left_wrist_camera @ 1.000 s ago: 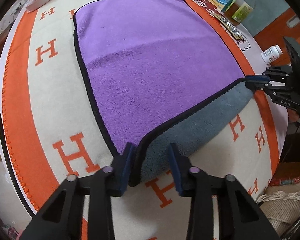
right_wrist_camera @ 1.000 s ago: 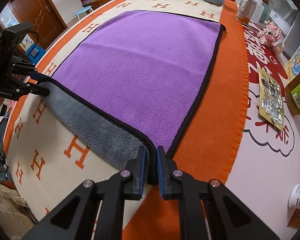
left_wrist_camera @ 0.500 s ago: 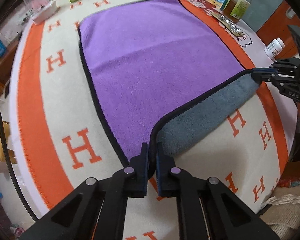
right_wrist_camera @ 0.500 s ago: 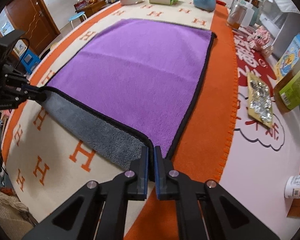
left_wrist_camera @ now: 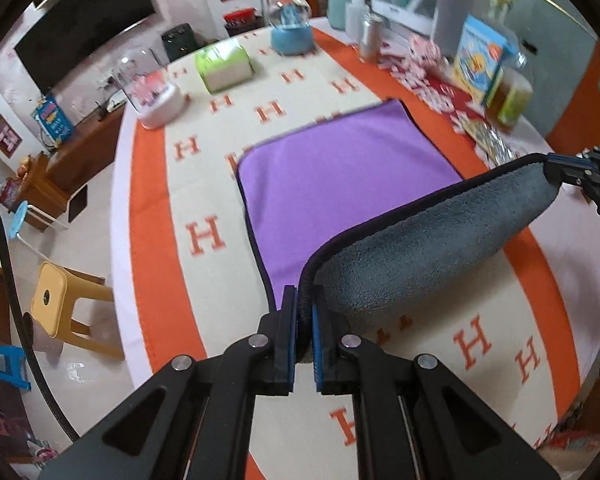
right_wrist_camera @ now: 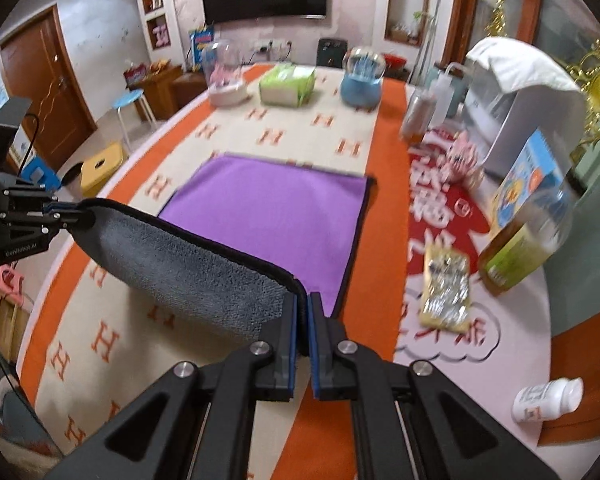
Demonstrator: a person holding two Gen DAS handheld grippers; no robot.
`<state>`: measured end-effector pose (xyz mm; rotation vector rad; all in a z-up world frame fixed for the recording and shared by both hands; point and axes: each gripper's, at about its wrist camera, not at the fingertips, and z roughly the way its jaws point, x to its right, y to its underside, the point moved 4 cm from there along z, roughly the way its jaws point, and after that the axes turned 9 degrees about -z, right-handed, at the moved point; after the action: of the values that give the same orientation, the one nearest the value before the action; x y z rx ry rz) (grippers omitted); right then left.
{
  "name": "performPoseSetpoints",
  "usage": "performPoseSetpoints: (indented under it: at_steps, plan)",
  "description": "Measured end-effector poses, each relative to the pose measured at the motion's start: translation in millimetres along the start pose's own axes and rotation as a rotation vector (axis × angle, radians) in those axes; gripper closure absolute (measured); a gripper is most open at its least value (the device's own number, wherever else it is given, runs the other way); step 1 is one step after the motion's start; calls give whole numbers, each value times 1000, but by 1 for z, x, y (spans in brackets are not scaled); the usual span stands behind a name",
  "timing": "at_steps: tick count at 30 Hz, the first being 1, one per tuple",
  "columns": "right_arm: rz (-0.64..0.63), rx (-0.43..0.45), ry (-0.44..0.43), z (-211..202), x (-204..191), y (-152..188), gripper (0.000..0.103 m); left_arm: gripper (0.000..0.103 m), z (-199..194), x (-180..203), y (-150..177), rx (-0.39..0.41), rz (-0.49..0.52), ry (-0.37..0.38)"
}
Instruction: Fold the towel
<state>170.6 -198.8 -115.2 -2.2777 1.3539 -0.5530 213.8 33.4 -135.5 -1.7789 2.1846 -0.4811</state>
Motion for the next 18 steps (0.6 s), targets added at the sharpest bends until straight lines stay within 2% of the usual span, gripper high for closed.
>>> performPoseSetpoints:
  at_steps: [9, 18]
  plan:
    - [23, 37, 44, 10, 19, -46, 98, 98, 4, -18, -55, 59, -63, -69]
    - [77, 37, 102, 51, 47, -87, 98, 98, 33, -30, -106, 92, -96, -135]
